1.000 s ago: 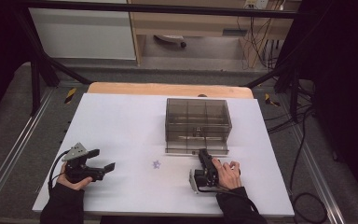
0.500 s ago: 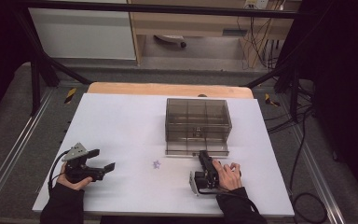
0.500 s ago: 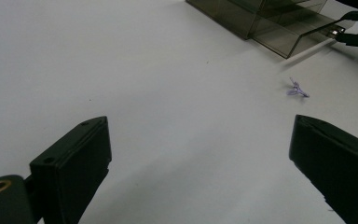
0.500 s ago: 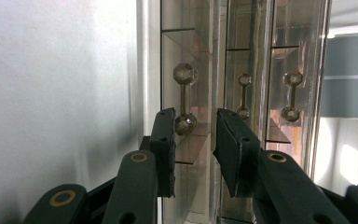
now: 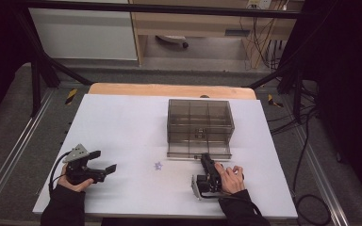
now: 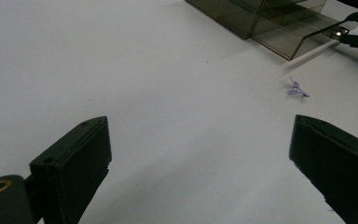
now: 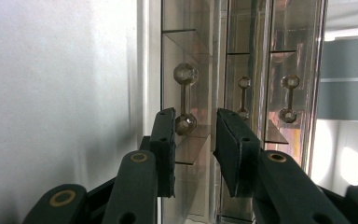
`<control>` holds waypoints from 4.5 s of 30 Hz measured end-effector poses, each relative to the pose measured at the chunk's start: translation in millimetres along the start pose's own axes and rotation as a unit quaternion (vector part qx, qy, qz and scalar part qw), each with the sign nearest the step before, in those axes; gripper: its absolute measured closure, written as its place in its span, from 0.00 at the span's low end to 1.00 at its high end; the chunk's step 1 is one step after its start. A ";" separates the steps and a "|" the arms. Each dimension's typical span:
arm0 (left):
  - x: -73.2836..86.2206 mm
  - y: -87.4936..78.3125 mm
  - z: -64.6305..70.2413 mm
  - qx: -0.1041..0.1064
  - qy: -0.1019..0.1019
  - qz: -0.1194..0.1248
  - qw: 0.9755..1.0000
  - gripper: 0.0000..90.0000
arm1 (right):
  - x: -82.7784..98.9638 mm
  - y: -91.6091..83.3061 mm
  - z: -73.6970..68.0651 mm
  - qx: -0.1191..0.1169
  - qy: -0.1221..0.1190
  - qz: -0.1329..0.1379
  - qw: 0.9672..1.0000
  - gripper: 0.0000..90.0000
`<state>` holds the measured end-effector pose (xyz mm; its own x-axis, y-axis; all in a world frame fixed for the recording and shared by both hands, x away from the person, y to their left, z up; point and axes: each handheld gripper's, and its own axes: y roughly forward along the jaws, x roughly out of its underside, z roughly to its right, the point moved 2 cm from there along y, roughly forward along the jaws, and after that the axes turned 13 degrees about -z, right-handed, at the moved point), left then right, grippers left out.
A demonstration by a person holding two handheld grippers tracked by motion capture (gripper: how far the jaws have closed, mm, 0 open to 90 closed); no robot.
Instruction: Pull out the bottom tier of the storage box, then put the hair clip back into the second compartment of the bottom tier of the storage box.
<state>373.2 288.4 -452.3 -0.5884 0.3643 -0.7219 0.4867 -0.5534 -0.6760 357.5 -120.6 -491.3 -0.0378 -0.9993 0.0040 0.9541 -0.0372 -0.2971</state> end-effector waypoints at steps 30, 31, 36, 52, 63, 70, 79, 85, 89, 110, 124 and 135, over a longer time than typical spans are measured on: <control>0.0 -0.1 0.1 0.000 0.000 0.000 1.000 0.05 | 1.3 -0.4 -3.8 -0.023 0.000 0.002 1.000 0.76; 0.0 -0.1 0.1 0.000 0.000 0.000 1.000 0.05 | 1.4 -0.3 -3.8 -0.023 -0.001 0.002 1.000 0.76; 0.0 -0.2 0.0 0.000 -0.001 0.000 1.000 0.05 | 1.6 0.0 -2.8 -0.027 0.000 0.004 1.000 0.76; 0.2 0.0 -0.4 0.000 -0.001 0.000 1.000 0.05 | 7.4 -1.4 8.3 -0.067 0.066 -0.006 0.996 0.48; 0.4 0.2 -0.5 0.000 0.000 -0.001 1.000 0.05 | 18.3 -0.5 25.5 -0.120 0.188 -0.017 0.975 0.27; 0.4 0.2 -0.4 0.000 0.000 -0.001 1.000 0.05 | 25.4 2.1 34.5 -0.167 0.269 -0.020 0.948 0.19; 0.3 0.5 -0.2 0.001 0.000 -0.002 1.000 0.05 | 31.6 4.5 40.5 -0.215 0.353 -0.016 0.911 0.13; 0.2 0.8 -0.1 0.001 0.000 -0.002 1.000 0.05 | 34.1 6.2 43.6 -0.258 0.405 -0.007 0.877 0.10; 0.0 0.9 0.0 0.000 -0.001 -0.002 1.000 0.05 | 35.2 6.6 46.0 -0.279 0.435 0.004 0.856 0.09; 0.8 1.0 0.0 0.000 -0.001 -0.005 1.000 0.05 | 14.9 5.1 46.7 -0.349 0.484 0.020 0.802 0.05; 1.0 1.9 0.1 -0.001 0.000 -0.007 1.000 0.05 | 4.3 3.1 50.1 -0.372 0.517 0.034 0.770 0.05; 1.3 2.2 -0.3 0.000 -0.001 -0.008 1.000 0.05 | 0.5 2.2 51.4 -0.368 0.522 0.032 0.769 0.05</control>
<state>373.8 287.9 -454.8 -0.5983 0.3716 -0.7099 0.4767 -0.5471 -0.6881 374.8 -121.5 -442.9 -0.5814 -0.4339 -0.6883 0.5525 0.4105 -0.7255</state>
